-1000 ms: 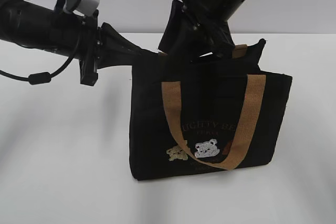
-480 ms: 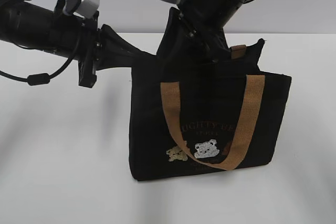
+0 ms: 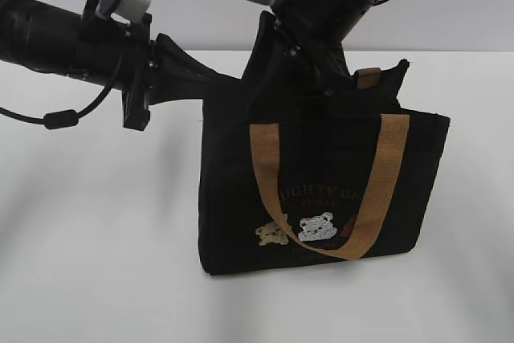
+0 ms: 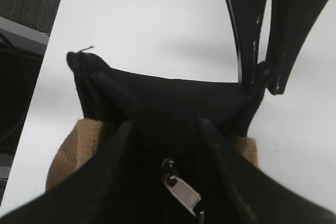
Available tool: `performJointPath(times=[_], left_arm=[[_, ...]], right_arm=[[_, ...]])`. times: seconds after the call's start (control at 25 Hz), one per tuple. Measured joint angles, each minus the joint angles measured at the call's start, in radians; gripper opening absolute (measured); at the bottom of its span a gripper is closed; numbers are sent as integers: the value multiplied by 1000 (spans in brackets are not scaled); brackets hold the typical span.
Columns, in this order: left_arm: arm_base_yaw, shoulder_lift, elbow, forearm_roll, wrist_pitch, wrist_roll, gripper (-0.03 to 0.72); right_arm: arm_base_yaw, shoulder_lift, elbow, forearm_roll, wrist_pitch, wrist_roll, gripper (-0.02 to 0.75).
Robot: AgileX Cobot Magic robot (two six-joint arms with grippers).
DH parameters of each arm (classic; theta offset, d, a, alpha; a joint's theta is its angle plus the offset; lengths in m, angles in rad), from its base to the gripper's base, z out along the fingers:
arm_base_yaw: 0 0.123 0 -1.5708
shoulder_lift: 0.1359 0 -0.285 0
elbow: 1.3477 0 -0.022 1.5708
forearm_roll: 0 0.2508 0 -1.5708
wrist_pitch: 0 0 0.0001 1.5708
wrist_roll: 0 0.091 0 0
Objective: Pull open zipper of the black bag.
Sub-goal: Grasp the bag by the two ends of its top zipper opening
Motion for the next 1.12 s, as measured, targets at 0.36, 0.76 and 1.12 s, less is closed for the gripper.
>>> performJointPath(times=[0.36,0.76,1.12], left_arm=[[0,0,0,-2,1,0,59],[0,0,0,7,1,0,59],[-1,0,0,7,-46,0,59]], right_arm=[[0,0,0,-21,4,63,130],[0,0,0,-39,12,167,-15],[-64,-14,0,-60,25,170,-15]])
